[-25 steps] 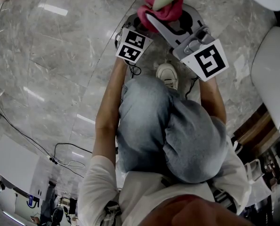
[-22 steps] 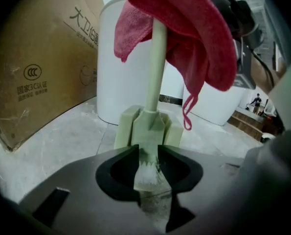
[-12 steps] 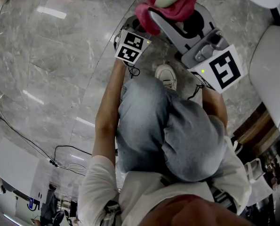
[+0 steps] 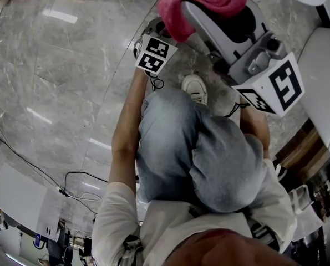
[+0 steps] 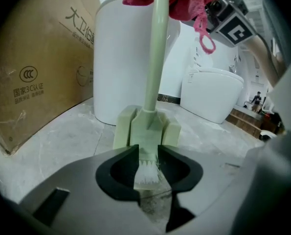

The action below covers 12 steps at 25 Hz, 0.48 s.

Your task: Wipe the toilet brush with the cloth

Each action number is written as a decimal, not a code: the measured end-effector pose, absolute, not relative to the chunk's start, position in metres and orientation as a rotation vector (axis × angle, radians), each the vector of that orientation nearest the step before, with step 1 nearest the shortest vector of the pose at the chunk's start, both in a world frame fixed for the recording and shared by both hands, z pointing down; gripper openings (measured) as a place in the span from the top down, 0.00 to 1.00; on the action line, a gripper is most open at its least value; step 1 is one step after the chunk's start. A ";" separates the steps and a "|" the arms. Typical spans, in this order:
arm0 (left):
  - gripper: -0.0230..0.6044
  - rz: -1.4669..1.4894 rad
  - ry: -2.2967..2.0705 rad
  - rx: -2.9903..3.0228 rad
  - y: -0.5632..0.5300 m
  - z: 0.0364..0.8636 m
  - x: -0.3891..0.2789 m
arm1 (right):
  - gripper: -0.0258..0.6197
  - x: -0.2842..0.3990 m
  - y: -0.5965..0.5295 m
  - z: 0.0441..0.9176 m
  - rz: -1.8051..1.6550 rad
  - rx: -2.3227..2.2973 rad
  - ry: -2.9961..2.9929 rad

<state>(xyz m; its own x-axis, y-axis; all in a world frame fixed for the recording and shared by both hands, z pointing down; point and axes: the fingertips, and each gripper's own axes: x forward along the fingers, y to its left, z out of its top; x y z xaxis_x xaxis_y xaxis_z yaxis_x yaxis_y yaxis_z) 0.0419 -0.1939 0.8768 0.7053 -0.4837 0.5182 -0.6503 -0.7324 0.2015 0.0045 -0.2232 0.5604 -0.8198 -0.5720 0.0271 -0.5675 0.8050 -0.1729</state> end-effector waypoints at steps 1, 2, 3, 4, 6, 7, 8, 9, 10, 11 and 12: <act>0.76 0.630 -0.879 2.541 -0.193 0.877 0.042 | 0.74 0.006 -0.224 0.559 -0.282 -0.939 2.947; 0.76 0.634 -0.879 2.539 -0.192 0.877 0.041 | 0.74 0.007 -0.224 0.558 -0.292 -0.945 2.936; 0.76 0.635 -0.880 2.535 -0.192 0.878 0.040 | 0.73 0.008 -0.224 0.557 -0.298 -0.949 2.928; 0.76 0.635 -0.883 2.532 -0.192 0.880 0.039 | 0.73 0.009 -0.225 0.556 -0.298 -0.953 2.923; 0.76 0.635 -0.888 2.530 -0.192 0.880 0.039 | 0.72 0.009 -0.225 0.555 -0.273 -0.954 2.923; 0.76 0.634 -0.888 2.529 -0.192 0.880 0.039 | 0.72 0.008 -0.224 0.557 -0.252 -0.952 2.926; 0.76 0.632 -0.887 2.530 -0.192 0.880 0.040 | 0.72 0.008 -0.222 0.559 -0.232 -0.949 2.930; 0.76 0.631 -0.884 2.531 -0.192 0.880 0.040 | 0.73 0.007 -0.221 0.563 -0.215 -0.947 2.938; 0.76 0.632 -0.881 2.531 -0.192 0.880 0.040 | 0.74 0.006 -0.219 0.568 -0.199 -0.946 2.951; 0.76 0.634 -0.879 2.530 -0.192 0.881 0.040 | 0.74 0.005 -0.218 0.574 -0.183 -0.948 2.970; 0.76 0.634 -0.879 2.527 -0.192 0.881 0.040 | 0.75 0.003 -0.216 0.582 -0.169 -0.949 2.990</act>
<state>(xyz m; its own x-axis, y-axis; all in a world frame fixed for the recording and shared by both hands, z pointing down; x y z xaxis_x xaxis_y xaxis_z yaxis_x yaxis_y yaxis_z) 0.0397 -0.1923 0.8811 0.7013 -0.4771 0.5297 -0.6531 -0.7278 0.2091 0.0030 -0.2161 0.5818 -0.8176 -0.5749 0.0326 -0.5749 0.8117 -0.1027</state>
